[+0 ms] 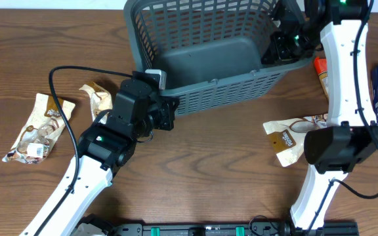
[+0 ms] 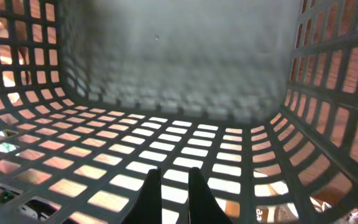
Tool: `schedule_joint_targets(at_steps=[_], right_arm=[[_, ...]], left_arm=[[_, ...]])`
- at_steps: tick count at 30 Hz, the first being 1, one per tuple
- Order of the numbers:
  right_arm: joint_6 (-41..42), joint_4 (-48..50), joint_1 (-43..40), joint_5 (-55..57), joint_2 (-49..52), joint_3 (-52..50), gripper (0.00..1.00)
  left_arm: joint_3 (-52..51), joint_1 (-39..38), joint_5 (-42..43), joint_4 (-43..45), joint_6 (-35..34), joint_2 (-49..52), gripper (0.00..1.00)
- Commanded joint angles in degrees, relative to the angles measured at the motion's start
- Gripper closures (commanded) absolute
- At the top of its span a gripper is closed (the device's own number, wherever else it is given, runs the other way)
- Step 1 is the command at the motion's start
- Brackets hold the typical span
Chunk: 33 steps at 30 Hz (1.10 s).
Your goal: Pack container
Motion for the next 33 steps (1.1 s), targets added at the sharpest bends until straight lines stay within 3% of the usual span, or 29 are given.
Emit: schedule_joint_targets(at_steps=[1,33], right_arm=[[1.5,-0.8,0.5,1.0,-2.7,-0.2,0.99],[3.5,-4.2,0.5,2.9,-4.6,-0.2,0.99]], left_arm=[[0.4,0.9,-0.7,0.9,0.8,0.2,0.94],[0.4,5.8,-0.7,2.2,2.3,0.2,0.94]])
